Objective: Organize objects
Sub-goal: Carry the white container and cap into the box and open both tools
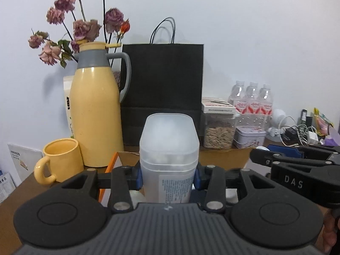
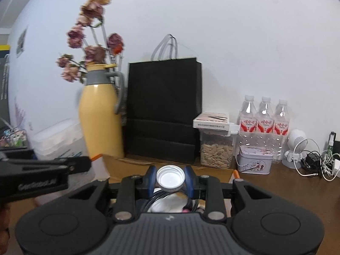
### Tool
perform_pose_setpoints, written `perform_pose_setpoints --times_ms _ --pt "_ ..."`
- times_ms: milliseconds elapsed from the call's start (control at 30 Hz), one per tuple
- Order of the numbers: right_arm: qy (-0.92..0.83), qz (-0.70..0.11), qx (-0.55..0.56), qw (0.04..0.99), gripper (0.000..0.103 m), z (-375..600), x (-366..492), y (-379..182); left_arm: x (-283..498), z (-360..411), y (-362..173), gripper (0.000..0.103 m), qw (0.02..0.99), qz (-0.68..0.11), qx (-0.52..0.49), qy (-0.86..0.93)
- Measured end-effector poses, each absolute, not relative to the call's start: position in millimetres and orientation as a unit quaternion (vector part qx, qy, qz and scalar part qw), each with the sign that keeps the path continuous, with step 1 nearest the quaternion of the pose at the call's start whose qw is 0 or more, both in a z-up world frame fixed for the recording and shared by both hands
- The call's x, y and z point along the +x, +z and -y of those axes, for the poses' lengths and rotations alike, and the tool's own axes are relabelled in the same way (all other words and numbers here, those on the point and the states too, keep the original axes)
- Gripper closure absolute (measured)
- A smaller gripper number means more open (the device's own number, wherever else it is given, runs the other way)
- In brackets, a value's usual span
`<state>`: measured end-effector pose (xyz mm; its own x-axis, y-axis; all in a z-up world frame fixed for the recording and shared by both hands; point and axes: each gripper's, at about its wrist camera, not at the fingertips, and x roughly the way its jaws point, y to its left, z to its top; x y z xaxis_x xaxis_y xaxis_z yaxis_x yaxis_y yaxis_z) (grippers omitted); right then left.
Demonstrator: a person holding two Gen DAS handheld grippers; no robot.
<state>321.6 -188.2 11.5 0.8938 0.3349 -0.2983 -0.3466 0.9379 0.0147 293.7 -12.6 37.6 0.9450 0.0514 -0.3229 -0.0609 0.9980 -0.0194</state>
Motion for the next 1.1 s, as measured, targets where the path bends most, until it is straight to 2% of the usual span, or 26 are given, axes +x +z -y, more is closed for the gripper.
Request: perform_pose_setpoints --times_ms 533,567,600,667,733,800,900,1100 --pt "0.150 -0.191 -0.021 0.970 0.076 195.5 375.8 -10.0 345.0 5.4 15.3 0.061 0.977 -0.209 0.007 0.030" --pt "0.151 -0.195 -0.022 0.969 0.075 195.0 376.4 -10.3 344.6 5.3 14.8 0.057 0.977 -0.209 0.004 0.028" --pt "0.151 -0.196 -0.020 0.969 0.075 194.8 376.0 -10.0 343.9 5.7 15.2 0.049 0.978 -0.205 0.005 0.029" --pt "0.151 -0.200 -0.019 0.968 0.062 194.7 375.9 -9.7 340.1 5.7 16.8 0.000 0.981 -0.189 0.006 0.038" --pt "0.154 -0.202 -0.017 0.967 0.026 195.1 375.5 -9.2 336.1 4.7 19.2 0.000 0.984 -0.168 0.004 0.052" --pt "0.153 -0.201 -0.019 0.967 0.011 194.5 374.5 -8.8 336.6 1.8 21.4 0.000 0.984 -0.170 -0.005 0.053" --pt "0.145 -0.207 -0.016 0.967 0.000 195.7 376.6 -9.3 338.2 -0.1 22.1 0.000 0.983 -0.174 -0.009 0.059" --pt "0.144 -0.209 -0.013 0.967 0.000 197.7 377.2 -9.7 339.2 -0.8 21.8 0.000 0.983 -0.176 -0.011 0.057"
